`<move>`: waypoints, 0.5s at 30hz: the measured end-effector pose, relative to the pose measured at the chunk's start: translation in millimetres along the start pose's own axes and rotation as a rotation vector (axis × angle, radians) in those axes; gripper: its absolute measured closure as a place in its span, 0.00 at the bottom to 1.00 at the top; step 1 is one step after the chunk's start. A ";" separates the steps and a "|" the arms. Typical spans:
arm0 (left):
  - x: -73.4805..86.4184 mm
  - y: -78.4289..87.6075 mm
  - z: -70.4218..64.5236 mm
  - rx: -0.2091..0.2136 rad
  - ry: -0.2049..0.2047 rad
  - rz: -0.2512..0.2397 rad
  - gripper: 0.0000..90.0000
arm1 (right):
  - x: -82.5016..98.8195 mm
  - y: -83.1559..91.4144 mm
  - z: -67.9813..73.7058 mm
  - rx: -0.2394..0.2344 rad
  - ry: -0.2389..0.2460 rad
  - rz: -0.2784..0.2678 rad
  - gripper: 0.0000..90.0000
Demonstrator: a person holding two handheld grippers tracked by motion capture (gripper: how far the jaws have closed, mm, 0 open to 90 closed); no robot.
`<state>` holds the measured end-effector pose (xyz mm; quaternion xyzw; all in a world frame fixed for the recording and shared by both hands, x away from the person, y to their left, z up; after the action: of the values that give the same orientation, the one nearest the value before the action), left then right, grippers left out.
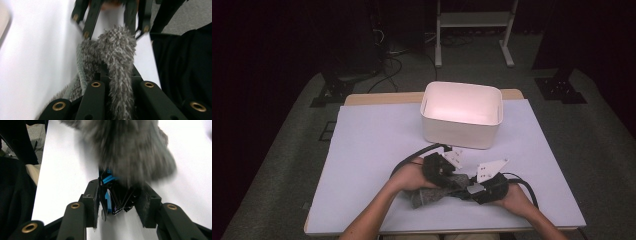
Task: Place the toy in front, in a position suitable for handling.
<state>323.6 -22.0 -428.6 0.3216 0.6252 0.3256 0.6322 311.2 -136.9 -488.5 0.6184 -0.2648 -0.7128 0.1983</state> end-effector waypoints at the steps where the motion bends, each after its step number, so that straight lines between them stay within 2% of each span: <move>1: 0.0 0.0 0.0 0.000 0.000 0.000 0.90 | 0.0 0.0 0.0 0.000 0.000 0.000 0.63; 3: 13.3 9.4 3.4 -0.022 0.031 0.007 0.90 | -0.2 -0.1 -0.4 0.001 0.006 0.001 0.63; 4: 27.8 20.4 7.1 -0.044 0.058 0.017 0.90 | -0.3 -0.1 -0.3 0.001 0.006 0.003 0.63; 6: 40.4 32.2 10.3 -0.061 0.087 0.016 0.90 | -0.6 -0.2 -0.5 0.000 0.010 0.005 0.63; 7: 40.4 32.2 10.3 -0.061 0.087 0.016 0.90 | -0.6 -0.2 -0.5 0.000 0.010 0.005 0.63; 8: 51.6 42.6 13.3 -0.086 0.114 0.018 0.90 | -1.0 -0.3 -0.8 -0.001 0.013 0.006 0.63; 9: 51.6 42.6 13.3 -0.086 0.114 0.018 0.90 | -1.0 -0.2 -0.7 0.001 0.016 0.009 0.63; 11: 64.4 52.4 16.6 -0.108 0.140 0.025 0.90 | -1.2 0.0 -0.6 0.001 0.018 0.014 0.63; 15: 67.9 51.6 16.0 -0.104 0.156 0.010 0.90 | -1.9 0.2 -1.8 0.005 0.022 0.021 0.63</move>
<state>339.5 63.3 -425.9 0.2650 0.6530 0.3849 0.5960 313.3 -136.2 -487.1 0.6238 -0.2709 -0.7034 0.2068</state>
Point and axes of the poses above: each handheld gripper's, and its own axes: y roughly backward along the jaws, x roughly out of its underside, z roughly to its left, the point moved 7 cm from there along -y, roughly forward along the jaws, and after that the axes turned 6 degrees about -x, right-handed, at the moved point
